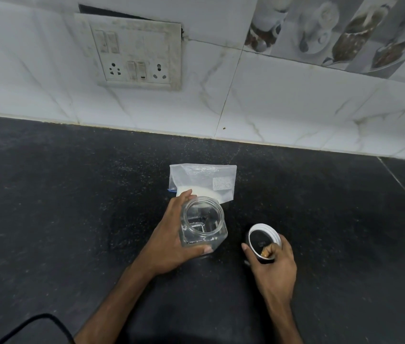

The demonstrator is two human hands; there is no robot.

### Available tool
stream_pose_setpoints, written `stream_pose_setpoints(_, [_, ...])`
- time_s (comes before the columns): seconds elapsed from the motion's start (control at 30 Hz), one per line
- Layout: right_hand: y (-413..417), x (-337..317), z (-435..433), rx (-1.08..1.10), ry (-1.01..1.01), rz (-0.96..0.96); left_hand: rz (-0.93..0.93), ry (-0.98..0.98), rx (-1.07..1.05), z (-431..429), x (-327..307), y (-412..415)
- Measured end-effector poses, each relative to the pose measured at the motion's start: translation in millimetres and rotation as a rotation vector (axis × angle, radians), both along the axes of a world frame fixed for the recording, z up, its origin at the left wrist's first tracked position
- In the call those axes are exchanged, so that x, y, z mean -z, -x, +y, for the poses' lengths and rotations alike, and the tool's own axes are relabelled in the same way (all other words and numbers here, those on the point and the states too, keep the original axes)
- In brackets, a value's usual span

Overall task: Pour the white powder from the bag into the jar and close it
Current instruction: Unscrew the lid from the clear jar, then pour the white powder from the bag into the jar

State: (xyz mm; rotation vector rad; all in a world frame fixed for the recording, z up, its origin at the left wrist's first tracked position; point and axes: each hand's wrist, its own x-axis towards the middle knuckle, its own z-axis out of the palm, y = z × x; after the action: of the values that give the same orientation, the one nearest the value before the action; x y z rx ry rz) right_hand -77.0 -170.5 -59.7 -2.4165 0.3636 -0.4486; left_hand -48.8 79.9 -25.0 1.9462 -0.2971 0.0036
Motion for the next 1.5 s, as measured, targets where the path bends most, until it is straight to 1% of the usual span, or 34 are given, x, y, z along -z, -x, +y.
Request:
stream_pose_setpoints(0.1, [-2,4,-3,0.021,0.068,0.028,-0.001,-0.003,-0.002,0,-2,1])
stream_pose_setpoints(0.27, [-6,12,-8,-0.035,0.160,0.072,0.005,0.010,-0.005,0,-4,2])
stream_pose_setpoints(0.47, [-18,19,-6,0.035,0.130,0.169,0.044,0.018,0.017,1,-2,2])
stream_pose_setpoints(0.5, [-21,15,-2,0.061,0.151,0.166,0.045,0.017,0.017,1,-1,2])
stream_pose_setpoints(0.57, [-30,1,8,0.084,0.168,0.060,0.044,0.025,0.018,1,0,2])
stream_pose_setpoints(0.63, [-46,-22,21,0.027,0.113,-0.098,0.045,0.035,0.018,1,1,1])
stream_pose_setpoints(0.67, [-57,-34,27,-0.023,0.051,-0.130,0.043,0.038,0.019,1,2,1])
stream_pose_setpoints(0.7, [-70,-43,33,-0.073,-0.017,-0.111,0.039,0.038,0.018,1,3,0])
stream_pose_setpoints(0.73, [-85,-51,39,-0.116,-0.067,-0.055,0.034,0.037,0.017,1,4,0])
stream_pose_setpoints(0.8, [-115,-62,50,-0.160,-0.105,0.094,0.019,0.017,0.018,1,3,0])
stream_pose_setpoints(0.9, [-151,-67,62,-0.161,-0.191,0.289,-0.005,-0.041,0.040,8,-4,0])
stream_pose_setpoints(0.93, [-159,-67,64,-0.154,-0.244,0.323,-0.024,-0.028,0.032,13,-9,-3])
stream_pose_setpoints(1.0, [-171,-65,68,-0.134,-0.307,0.354,-0.031,0.001,-0.086,24,-14,-19])
stream_pose_setpoints(1.07, [-177,-66,70,-0.115,-0.309,0.324,0.062,0.002,-0.259,35,-18,-47])
stream_pose_setpoints(1.1, [-179,-65,71,-0.108,-0.326,0.291,0.155,-0.017,-0.309,39,-19,-62])
stream_pose_setpoints(1.17, [-182,-67,73,-0.109,-0.412,0.231,0.390,0.023,-0.327,44,-21,-94])
stream_pose_setpoints(1.23, [-184,-68,75,-0.119,-0.489,0.202,0.557,0.153,-0.301,44,-23,-119])
stream_pose_setpoints(1.27, [-185,-69,75,-0.125,-0.519,0.192,0.590,0.182,-0.280,43,-26,-128])
stream_pose_setpoints(1.3, [-188,-69,75,-0.128,-0.550,0.186,0.589,0.160,-0.275,41,-26,-136])
stream_pose_setpoints(1.4, [-192,-66,72,-0.137,-0.616,0.189,0.506,0.027,-0.344,39,-19,-152])
stream_pose_setpoints(1.5, [-194,-60,71,-0.148,-0.694,0.196,0.508,-0.023,-0.344,37,-12,-156])
